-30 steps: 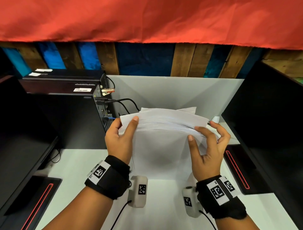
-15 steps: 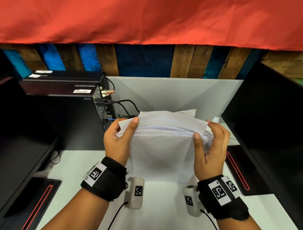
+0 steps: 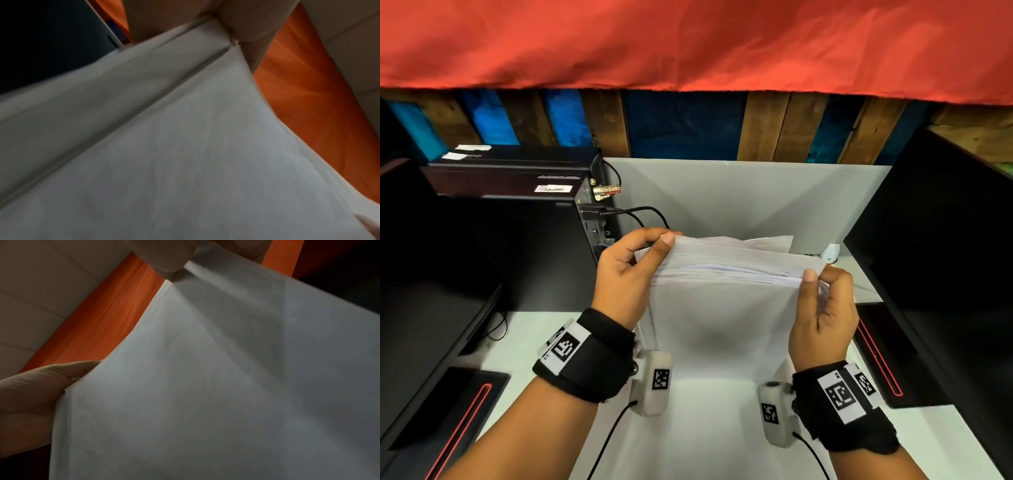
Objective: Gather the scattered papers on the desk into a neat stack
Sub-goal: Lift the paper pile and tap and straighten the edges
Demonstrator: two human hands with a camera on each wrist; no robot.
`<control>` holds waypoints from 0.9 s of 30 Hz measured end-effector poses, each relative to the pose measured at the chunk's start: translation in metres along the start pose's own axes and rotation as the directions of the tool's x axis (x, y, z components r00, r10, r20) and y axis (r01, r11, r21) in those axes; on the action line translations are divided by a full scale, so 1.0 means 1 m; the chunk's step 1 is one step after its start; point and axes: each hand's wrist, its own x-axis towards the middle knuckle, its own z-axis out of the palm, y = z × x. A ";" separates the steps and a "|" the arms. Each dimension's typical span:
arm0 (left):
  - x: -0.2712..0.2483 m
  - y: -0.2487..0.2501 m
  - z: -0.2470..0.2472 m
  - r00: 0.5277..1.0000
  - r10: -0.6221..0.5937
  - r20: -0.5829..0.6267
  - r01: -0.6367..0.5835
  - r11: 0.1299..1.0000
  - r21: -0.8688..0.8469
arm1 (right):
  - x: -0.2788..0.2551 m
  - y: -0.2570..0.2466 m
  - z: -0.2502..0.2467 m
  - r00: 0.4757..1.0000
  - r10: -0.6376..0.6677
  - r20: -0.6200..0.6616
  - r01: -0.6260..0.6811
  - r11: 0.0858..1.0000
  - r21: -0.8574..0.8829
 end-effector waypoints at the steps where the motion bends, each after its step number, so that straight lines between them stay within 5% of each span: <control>1: 0.000 -0.002 0.000 1.000 -0.002 -0.007 0.002 1.000 -0.008 | -0.001 -0.001 0.001 1.000 0.020 0.002 -0.020 1.000 0.004; 9: -0.002 -0.006 0.001 0.998 0.057 -0.010 -0.057 0.998 -0.039 | 0.005 -0.003 -0.003 0.980 -0.157 0.121 0.162 0.986 -0.034; 21: -0.005 -0.018 0.000 0.985 0.141 -0.103 -0.133 0.988 0.081 | 0.003 -0.002 0.000 0.985 -0.145 0.099 0.145 0.989 0.009; 27: -0.005 -0.021 0.003 0.937 0.264 -0.230 -0.203 0.945 0.258 | 0.005 -0.006 -0.003 0.980 -0.072 0.187 0.081 0.996 -0.039</control>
